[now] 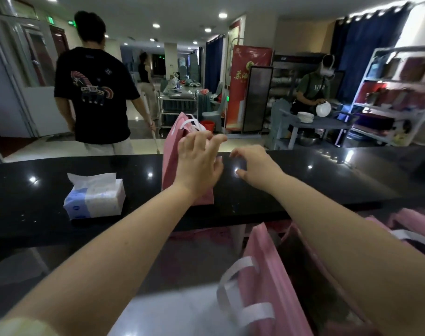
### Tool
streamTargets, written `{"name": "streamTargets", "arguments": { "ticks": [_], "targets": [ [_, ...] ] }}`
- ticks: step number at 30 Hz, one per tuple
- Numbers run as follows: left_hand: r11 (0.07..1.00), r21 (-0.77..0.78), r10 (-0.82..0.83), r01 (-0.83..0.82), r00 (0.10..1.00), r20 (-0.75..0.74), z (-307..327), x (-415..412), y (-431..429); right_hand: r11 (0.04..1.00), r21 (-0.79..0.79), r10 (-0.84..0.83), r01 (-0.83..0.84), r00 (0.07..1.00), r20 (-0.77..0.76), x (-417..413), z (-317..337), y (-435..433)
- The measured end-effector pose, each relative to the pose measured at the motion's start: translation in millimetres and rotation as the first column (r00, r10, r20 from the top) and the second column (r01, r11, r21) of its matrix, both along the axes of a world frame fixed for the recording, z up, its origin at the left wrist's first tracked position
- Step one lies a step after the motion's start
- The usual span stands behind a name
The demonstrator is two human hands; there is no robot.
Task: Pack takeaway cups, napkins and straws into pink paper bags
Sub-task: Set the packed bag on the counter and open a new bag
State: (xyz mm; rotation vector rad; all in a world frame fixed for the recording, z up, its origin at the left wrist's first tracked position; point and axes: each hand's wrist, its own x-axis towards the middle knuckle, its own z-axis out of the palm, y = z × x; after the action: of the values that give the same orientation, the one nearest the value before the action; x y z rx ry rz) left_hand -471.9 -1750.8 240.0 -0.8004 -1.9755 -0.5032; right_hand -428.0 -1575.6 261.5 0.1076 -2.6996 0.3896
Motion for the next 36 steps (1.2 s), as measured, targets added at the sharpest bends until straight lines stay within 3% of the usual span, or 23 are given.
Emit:
{"name": "streamTargets", "arguments": {
  "ticks": [2, 4, 10, 14, 19, 23, 28, 36],
  "targets": [
    [0.990, -0.137, -0.022, 0.019, 1.000, -0.021, 14, 6, 34, 0.975, 0.221, -0.032, 0.027, 0.999, 0.020, 13, 25, 29],
    [0.967, -0.254, 0.001, 0.006, 1.000, 0.026, 22, 11, 68, 0.957, 0.271, -0.114, 0.100, 0.993, 0.036, 30, 40, 62],
    [0.883, -0.456, -0.034, 0.109, 0.985, 0.169, 12, 51, 171, 0.903, 0.150, -0.415, 0.403, 0.908, 0.056, 122, 19, 152],
    [0.833, -0.515, -0.191, 0.205, 0.978, 0.079, 35, 107, 251, 0.805, -0.033, -0.592, 0.593, 0.805, 0.033, 198, 35, 220],
    [0.816, -0.489, -0.331, 0.308, 0.943, 0.041, 66, 199, 351, 0.752, -0.147, -0.650, 0.643, 0.760, -0.003, 309, 43, 293],
    [0.787, -0.487, -0.315, 0.380, 0.925, 0.214, 29, 284, 421, 0.745, -0.185, -0.645, 0.640, 0.763, 0.043, 398, 10, 340],
    [0.758, -0.489, -0.213, 0.431, 0.873, 0.439, -33, 379, 491, 0.781, -0.029, -0.614, 0.624, 0.775, 0.148, 501, -42, 395],
    [0.769, -0.529, -0.099, 0.359, 0.884, 0.456, -89, 440, 537, 0.769, 0.292, -0.628, 0.568, 0.756, 0.184, 565, -83, 464]
  ]
}}
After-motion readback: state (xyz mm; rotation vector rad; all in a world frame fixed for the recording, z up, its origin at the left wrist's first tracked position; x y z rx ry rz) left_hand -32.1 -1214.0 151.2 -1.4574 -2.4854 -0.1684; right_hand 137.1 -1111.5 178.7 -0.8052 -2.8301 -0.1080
